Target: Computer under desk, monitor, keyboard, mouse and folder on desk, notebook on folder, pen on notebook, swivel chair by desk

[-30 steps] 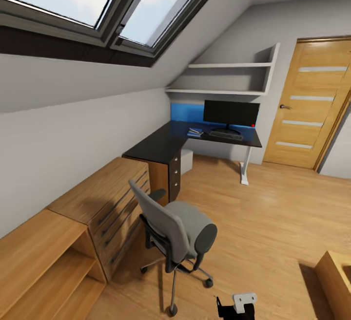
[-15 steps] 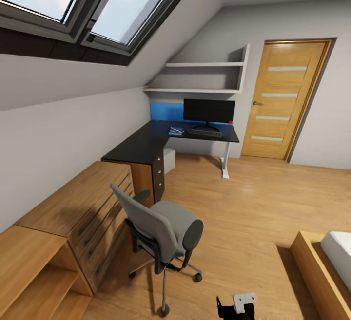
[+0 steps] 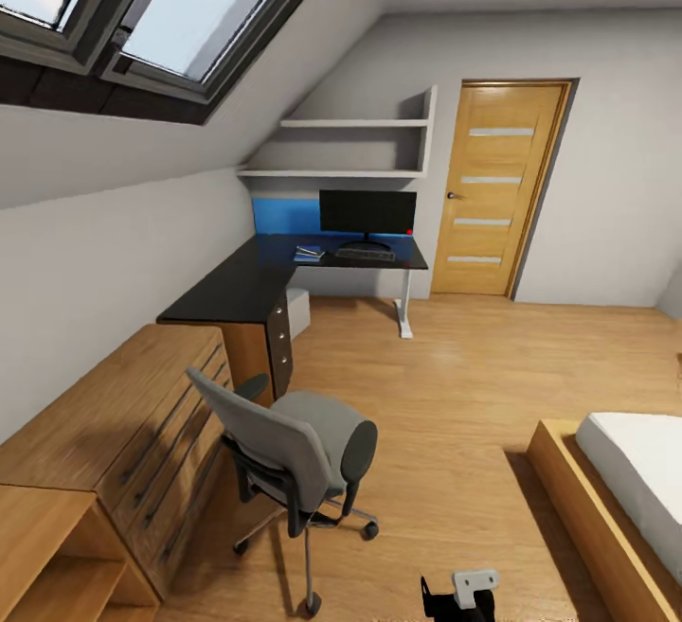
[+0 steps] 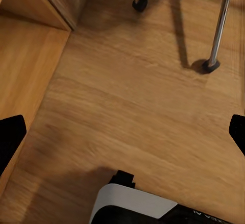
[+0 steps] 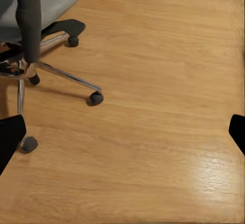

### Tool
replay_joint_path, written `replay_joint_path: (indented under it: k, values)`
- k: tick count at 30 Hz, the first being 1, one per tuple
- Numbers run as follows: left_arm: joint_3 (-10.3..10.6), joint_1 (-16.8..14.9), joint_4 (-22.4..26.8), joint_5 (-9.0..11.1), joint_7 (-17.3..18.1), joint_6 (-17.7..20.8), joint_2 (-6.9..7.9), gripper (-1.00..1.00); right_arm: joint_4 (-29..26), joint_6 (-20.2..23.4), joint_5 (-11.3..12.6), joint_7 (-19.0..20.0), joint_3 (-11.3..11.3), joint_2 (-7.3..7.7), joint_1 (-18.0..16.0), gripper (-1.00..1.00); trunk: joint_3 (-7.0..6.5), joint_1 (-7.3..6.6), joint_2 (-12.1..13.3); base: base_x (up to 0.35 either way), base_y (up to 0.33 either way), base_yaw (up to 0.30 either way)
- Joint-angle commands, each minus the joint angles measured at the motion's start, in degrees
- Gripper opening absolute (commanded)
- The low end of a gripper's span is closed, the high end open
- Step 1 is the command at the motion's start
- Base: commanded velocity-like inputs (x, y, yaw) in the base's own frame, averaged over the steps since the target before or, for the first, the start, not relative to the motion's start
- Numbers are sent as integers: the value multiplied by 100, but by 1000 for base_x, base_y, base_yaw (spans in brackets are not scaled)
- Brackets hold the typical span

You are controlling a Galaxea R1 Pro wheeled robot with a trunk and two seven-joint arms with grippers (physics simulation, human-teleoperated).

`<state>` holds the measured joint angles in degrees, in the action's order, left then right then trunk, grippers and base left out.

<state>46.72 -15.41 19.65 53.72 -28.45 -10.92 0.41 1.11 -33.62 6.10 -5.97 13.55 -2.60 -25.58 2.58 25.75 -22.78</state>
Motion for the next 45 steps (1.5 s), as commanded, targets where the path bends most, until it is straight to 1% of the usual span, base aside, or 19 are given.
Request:
replay_joint_path:
  k: [1,6,15,21,27,35,45]
  values:
    - [48,-6,6,60,-29,-33,4,100,12,-22,58,-9,51,-4,-8,100,16,4,-13,0,31,-289]
    - [48,-6,5,60,-29,-33,4,100,12,-22,58,-9,51,-4,-8,100,27,4,-13,0,68,-289]
    - [48,-6,4,60,-29,-33,5,100,12,-22,58,-9,51,-4,-8,100,46,4,-13,0,233,-289]
    - [48,-6,5,60,-29,-33,4,100,12,-22,58,-9,51,-4,-8,100,60,4,-13,0,91,-264]
    - [48,-6,4,60,-29,-31,5,100,12,-22,58,-9,51,-7,-8,100,73,4,-13,-64,114,-86]
    - [48,-6,4,60,-29,-30,3,100,12,-22,52,-9,51,-12,-8,100,77,4,-13,-181,181,-15]
    - [48,-6,4,60,-29,-31,3,100,12,-22,50,-9,51,-12,-8,100,77,4,-13,-68,61,-2]
